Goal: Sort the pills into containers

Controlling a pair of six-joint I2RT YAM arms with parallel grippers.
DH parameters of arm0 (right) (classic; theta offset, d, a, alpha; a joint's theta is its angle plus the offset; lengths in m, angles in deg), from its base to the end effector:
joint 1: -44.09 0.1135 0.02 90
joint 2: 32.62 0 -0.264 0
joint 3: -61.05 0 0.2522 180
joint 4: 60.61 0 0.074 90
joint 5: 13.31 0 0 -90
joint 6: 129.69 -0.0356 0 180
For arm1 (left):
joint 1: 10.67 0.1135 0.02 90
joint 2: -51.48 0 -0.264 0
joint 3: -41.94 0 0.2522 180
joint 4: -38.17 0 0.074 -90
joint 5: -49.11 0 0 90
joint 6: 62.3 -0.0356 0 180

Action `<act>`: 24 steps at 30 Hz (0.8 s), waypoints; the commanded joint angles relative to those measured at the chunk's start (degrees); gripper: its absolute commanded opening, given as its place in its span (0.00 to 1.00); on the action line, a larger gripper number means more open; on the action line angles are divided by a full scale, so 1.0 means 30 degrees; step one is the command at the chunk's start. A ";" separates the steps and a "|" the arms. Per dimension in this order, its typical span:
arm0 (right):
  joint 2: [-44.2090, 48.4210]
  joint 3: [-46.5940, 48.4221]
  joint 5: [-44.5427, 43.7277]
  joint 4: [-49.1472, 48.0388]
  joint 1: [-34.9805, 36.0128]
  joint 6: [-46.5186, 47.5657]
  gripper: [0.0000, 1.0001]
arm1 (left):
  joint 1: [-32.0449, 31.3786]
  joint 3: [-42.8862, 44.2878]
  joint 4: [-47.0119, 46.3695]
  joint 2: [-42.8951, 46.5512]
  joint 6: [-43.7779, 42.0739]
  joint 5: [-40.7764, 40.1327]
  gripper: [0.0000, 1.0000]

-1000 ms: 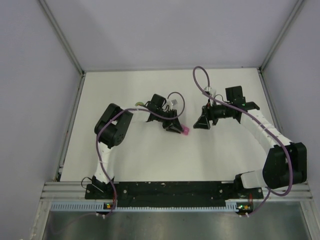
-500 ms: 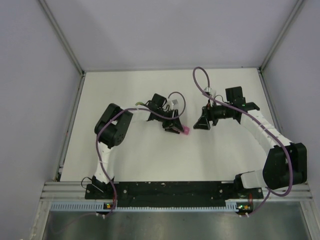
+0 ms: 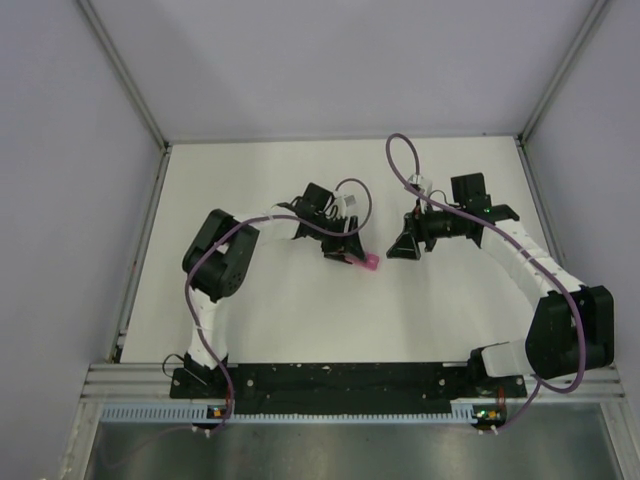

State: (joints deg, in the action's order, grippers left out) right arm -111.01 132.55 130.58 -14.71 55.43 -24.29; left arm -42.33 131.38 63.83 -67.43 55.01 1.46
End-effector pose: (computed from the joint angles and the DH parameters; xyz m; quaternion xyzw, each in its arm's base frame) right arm 0.2637 0.0822 0.2662 -0.3360 0.7885 0.4191 0.2994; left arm 0.3488 -0.2432 0.1382 0.1419 0.8849 -0.4375 0.0736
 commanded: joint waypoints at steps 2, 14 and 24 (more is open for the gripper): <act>0.0759 -0.0114 0.0523 -0.0782 -0.0233 0.0200 0.69 | 0.0094 0.0086 0.1510 0.0906 -0.1719 -0.2864 0.65; 0.1022 -0.0172 0.0231 -0.1045 -0.0262 0.0112 0.70 | 0.0094 -0.0090 0.2419 0.2107 -0.3185 -0.5061 0.66; 0.1344 -0.0143 -0.0325 -0.1221 -0.0262 -0.0123 0.75 | 0.0095 -0.0003 0.2800 0.2723 -0.3916 -0.6059 0.66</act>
State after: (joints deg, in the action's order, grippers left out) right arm -109.59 131.81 130.16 -15.99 55.43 -24.68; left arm -42.27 131.35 70.56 -62.49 45.90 -13.67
